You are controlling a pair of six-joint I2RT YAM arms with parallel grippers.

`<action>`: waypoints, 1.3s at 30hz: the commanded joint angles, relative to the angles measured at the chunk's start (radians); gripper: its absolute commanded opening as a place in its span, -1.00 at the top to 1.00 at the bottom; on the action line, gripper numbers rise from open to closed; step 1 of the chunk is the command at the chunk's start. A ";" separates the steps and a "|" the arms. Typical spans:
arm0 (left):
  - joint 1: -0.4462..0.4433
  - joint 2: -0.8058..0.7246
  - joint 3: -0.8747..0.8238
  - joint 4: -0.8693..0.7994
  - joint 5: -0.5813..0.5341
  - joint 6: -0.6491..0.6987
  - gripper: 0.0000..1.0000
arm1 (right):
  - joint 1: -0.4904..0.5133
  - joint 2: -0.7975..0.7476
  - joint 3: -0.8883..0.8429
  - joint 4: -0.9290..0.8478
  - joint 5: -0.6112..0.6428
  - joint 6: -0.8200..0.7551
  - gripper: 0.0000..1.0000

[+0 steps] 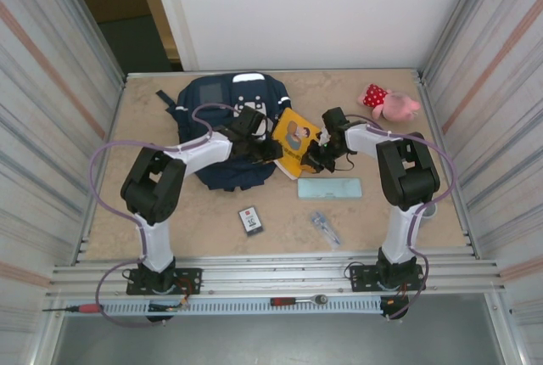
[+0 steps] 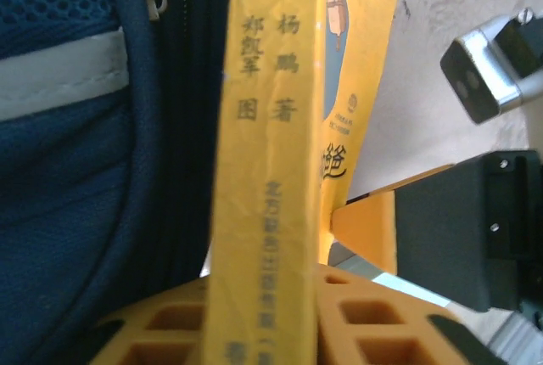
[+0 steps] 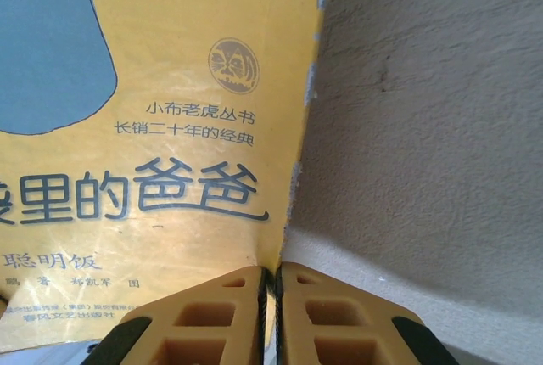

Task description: Pack the student bag

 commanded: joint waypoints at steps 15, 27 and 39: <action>-0.025 -0.436 -0.233 0.454 0.031 -0.025 1.00 | -0.070 -0.666 -0.246 0.184 0.180 -0.058 -0.57; -0.180 -0.538 -0.333 0.861 0.041 -0.235 1.00 | -0.062 -1.068 -0.390 0.335 0.119 0.146 -0.99; -0.198 -0.563 -0.368 0.973 0.042 -0.280 1.00 | -0.093 -1.037 -0.379 0.494 -0.120 0.278 -0.99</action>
